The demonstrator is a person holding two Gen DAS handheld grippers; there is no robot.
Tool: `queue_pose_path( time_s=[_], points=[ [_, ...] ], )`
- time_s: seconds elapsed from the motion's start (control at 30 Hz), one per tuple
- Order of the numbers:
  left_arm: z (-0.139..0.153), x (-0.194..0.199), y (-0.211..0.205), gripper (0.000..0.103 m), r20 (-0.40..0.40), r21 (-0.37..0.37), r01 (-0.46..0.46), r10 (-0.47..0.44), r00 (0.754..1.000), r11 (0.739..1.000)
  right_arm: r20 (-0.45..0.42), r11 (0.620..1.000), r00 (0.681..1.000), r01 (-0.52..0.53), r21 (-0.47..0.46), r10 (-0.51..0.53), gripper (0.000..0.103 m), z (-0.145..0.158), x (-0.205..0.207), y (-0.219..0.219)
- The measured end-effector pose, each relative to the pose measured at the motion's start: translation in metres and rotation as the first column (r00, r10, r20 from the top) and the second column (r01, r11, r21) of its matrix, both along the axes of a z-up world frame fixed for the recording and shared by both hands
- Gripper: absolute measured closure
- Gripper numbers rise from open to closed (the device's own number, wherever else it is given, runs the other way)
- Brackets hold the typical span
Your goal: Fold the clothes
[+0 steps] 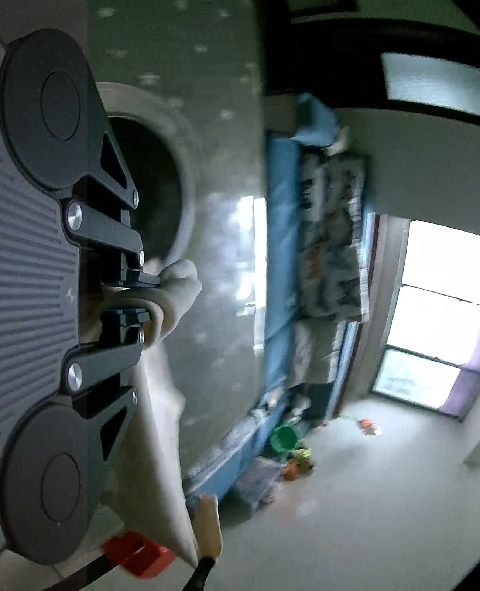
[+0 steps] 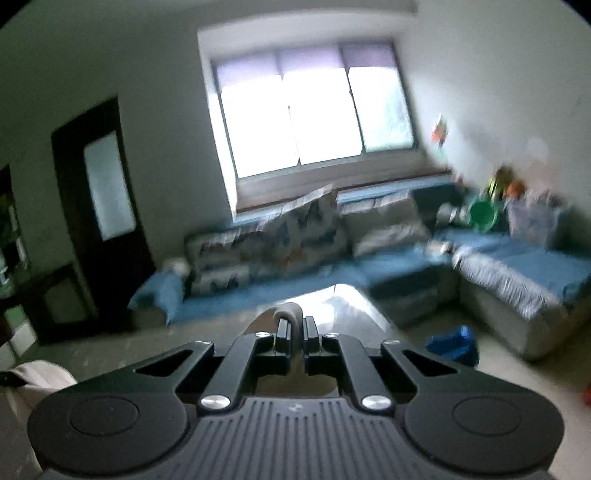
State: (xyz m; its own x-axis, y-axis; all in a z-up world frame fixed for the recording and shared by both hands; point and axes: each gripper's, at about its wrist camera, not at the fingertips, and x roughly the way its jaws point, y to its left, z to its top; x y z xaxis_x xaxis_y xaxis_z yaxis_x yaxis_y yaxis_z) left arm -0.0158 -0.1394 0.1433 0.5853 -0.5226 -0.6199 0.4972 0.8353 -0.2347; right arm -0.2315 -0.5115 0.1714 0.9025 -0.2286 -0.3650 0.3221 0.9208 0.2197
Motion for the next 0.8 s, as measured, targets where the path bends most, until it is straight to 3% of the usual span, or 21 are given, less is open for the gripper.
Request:
queue_pose_path(
  time_s=[0.1, 0.3, 0.37, 0.5, 0.63, 0.7, 0.8],
  points=[
    [-0.026, -0.011, 0.009, 0.091, -0.106, 0.026, 0.024, -0.022, 0.994, 0.999, -0.109, 1.0, 0.994, -0.027, 0.009, 0.028, 0.098, -0.024, -0.009, 0.01],
    [-0.074, -0.021, 0.016, 0.085, -0.201, 0.147, 0.04, -0.009, 0.979, 0.988, -0.318, 0.999, 0.947, -0.034, 0.017, 0.037, 0.094, -0.079, -0.011, 0.025],
    [-0.081, -0.029, 0.023, 0.073, -0.183, 0.201, 0.023, 0.015, 0.983, 0.979, -0.349, 1.0, 0.937, -0.029, 0.007, 0.029, 0.085, -0.085, -0.012, 0.027],
    [-0.089, -0.035, 0.037, 0.068, -0.15, 0.259, -0.005, 0.045, 0.988, 0.966, -0.363, 1.0, 0.932, -0.005, -0.012, 0.0, 0.074, -0.086, -0.021, 0.028],
    [-0.089, -0.05, 0.039, 0.068, -0.098, 0.271, 0.006, 0.021, 0.995, 0.963, -0.342, 0.999, 0.94, 0.006, -0.05, -0.023, 0.067, -0.079, -0.037, 0.035],
    [-0.084, -0.06, 0.034, 0.068, -0.05, 0.283, 0.022, -0.008, 0.999, 0.959, -0.322, 0.997, 0.947, -0.037, -0.066, 0.014, 0.067, -0.073, -0.047, 0.047],
    [-0.076, -0.076, 0.03, 0.068, 0.014, 0.297, 0.046, -0.052, 0.999, 0.954, -0.291, 0.986, 0.945, -0.163, -0.022, 0.15, 0.067, -0.068, -0.057, 0.072]
  ],
)
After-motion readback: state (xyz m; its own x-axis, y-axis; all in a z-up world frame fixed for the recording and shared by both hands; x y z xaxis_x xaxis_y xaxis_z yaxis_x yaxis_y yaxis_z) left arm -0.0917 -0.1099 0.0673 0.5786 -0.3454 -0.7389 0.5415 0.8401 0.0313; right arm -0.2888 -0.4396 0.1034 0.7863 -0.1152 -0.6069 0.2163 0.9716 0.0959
